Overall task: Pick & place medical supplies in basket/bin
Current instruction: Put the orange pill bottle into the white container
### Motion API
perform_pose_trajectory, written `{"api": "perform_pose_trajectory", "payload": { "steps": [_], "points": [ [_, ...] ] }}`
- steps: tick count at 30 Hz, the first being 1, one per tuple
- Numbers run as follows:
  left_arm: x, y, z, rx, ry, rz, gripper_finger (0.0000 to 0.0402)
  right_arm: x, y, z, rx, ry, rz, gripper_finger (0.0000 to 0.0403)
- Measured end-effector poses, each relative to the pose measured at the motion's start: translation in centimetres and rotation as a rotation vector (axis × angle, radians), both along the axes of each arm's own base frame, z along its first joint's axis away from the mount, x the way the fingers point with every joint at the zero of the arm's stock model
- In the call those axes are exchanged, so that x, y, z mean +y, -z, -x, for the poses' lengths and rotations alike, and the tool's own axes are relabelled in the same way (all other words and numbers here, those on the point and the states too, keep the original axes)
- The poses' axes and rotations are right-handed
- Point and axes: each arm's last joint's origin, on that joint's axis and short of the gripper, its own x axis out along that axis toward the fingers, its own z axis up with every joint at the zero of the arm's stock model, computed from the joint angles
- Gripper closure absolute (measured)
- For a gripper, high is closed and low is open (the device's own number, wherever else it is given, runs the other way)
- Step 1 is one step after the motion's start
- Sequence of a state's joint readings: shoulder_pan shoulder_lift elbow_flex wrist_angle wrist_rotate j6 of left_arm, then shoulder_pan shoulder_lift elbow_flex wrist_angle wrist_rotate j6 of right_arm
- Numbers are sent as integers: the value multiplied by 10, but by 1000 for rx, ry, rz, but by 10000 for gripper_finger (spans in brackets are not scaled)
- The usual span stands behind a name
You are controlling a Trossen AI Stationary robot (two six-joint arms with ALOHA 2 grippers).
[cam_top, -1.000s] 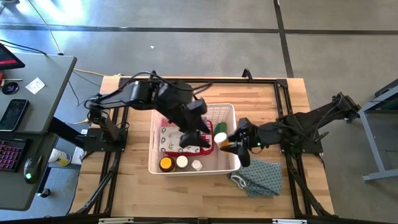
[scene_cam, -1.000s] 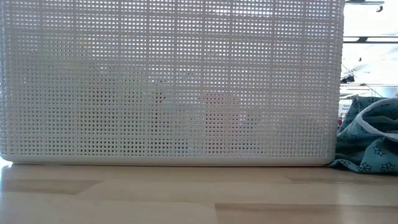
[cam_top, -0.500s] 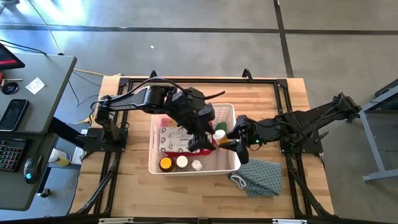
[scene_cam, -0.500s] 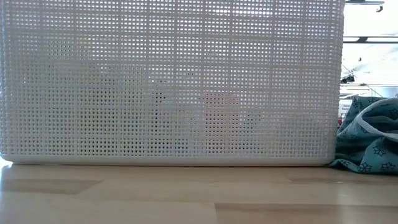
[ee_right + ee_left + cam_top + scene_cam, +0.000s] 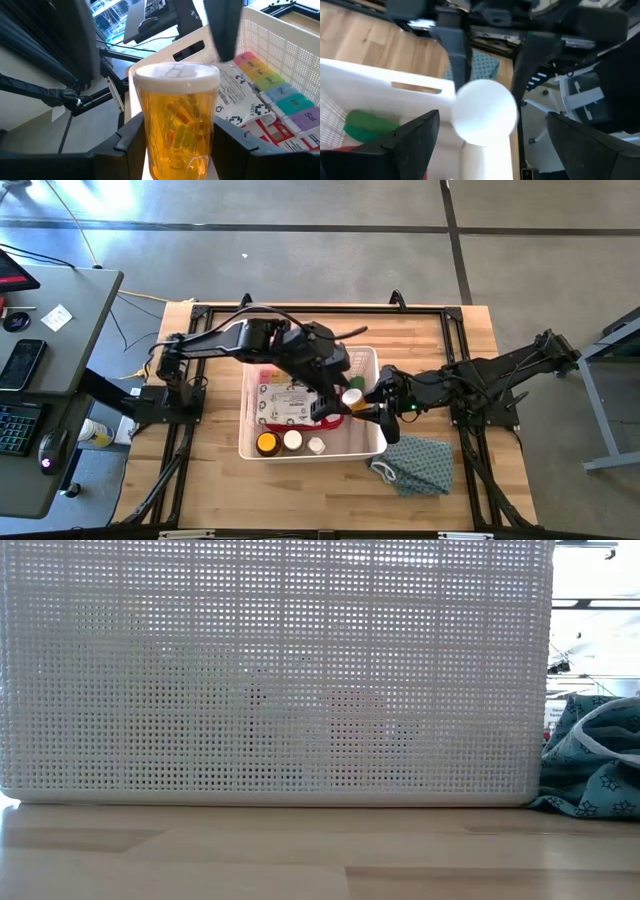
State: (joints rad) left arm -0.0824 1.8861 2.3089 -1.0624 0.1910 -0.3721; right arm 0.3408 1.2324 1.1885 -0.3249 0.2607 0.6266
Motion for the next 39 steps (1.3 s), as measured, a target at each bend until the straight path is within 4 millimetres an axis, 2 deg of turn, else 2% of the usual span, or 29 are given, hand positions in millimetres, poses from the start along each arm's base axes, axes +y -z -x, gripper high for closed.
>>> {"api": "perform_pose_trajectory", "payload": {
  "steps": [10, 16, 23, 39],
  "points": [
    [13, 0, -1, 3, -44, 1, 2, 0, 0, 0, -2, -14, 22, 233],
    [7, 13, -17, 29, 22, 83, 4, 0, -1, 0, -3, -10, 23, 233],
    [7, 26, -26, 82, 28, 106, 5, 0, 0, 0, 0, -12, 22, 233],
    [7, 21, -29, 30, 23, 131, 5, 1, 0, 0, 10, -23, -7, 233]
  ]
}}
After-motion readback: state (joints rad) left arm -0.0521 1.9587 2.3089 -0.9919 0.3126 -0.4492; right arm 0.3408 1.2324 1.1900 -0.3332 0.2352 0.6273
